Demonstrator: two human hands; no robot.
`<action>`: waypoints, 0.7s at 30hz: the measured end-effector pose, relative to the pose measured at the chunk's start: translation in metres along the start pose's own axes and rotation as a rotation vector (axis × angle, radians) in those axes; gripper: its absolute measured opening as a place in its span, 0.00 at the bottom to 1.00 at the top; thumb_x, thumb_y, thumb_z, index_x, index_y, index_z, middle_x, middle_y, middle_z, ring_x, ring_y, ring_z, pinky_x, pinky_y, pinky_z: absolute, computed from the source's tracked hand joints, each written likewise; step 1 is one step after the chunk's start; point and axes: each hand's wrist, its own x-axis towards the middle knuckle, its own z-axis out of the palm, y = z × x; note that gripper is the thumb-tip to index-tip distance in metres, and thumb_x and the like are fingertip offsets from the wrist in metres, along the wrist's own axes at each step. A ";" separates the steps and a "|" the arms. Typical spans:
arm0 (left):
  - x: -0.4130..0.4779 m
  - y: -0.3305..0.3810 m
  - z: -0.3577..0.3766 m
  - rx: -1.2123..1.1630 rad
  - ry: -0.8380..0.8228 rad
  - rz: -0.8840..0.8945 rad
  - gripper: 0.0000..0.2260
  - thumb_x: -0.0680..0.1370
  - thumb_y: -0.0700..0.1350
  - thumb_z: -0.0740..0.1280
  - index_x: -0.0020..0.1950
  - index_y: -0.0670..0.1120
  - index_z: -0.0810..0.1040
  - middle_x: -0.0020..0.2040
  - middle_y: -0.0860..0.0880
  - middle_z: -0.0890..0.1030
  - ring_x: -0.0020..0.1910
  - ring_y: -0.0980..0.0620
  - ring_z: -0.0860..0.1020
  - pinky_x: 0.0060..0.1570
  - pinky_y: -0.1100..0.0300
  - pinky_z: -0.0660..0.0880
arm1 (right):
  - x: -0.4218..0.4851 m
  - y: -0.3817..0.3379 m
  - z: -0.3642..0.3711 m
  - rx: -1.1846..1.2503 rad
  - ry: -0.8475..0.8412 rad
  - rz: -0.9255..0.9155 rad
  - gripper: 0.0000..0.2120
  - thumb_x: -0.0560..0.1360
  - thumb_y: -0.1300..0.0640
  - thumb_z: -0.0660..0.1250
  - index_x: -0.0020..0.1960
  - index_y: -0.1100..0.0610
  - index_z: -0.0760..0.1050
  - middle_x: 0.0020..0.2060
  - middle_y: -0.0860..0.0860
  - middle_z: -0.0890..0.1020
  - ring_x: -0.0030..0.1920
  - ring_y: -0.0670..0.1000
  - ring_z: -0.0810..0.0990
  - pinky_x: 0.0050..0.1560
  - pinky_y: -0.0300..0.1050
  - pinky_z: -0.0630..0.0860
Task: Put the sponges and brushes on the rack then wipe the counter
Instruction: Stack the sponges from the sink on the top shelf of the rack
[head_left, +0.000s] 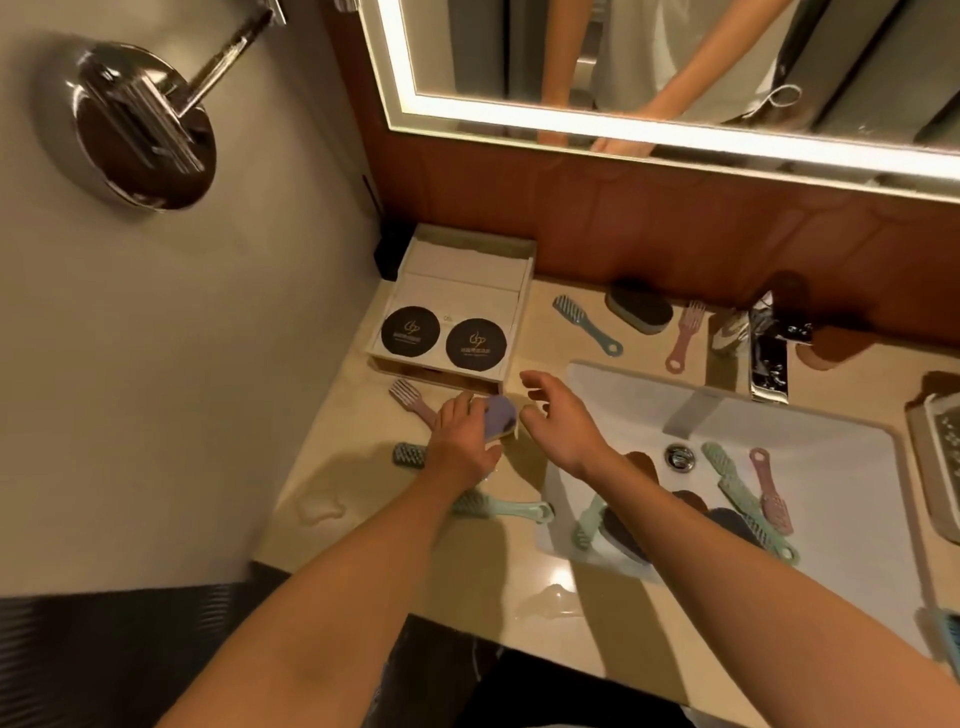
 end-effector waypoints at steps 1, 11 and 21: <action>0.001 -0.001 0.006 0.019 0.036 0.028 0.28 0.70 0.50 0.75 0.65 0.40 0.73 0.61 0.41 0.74 0.60 0.38 0.72 0.61 0.46 0.71 | 0.001 0.003 0.000 -0.004 -0.003 0.012 0.23 0.80 0.60 0.63 0.74 0.57 0.68 0.71 0.53 0.73 0.68 0.53 0.73 0.71 0.52 0.71; 0.018 0.039 0.011 -0.091 0.154 0.210 0.24 0.64 0.42 0.75 0.57 0.38 0.72 0.50 0.41 0.73 0.40 0.40 0.76 0.34 0.52 0.74 | 0.019 0.042 -0.038 -0.019 0.033 0.067 0.21 0.80 0.62 0.63 0.73 0.57 0.70 0.69 0.54 0.74 0.65 0.53 0.75 0.66 0.46 0.71; 0.090 0.111 0.024 -0.222 -0.003 0.044 0.37 0.66 0.47 0.82 0.69 0.43 0.68 0.66 0.43 0.65 0.63 0.43 0.71 0.60 0.53 0.72 | 0.083 0.089 -0.106 -0.057 0.058 0.083 0.22 0.77 0.63 0.63 0.70 0.58 0.72 0.66 0.56 0.75 0.66 0.55 0.75 0.69 0.50 0.71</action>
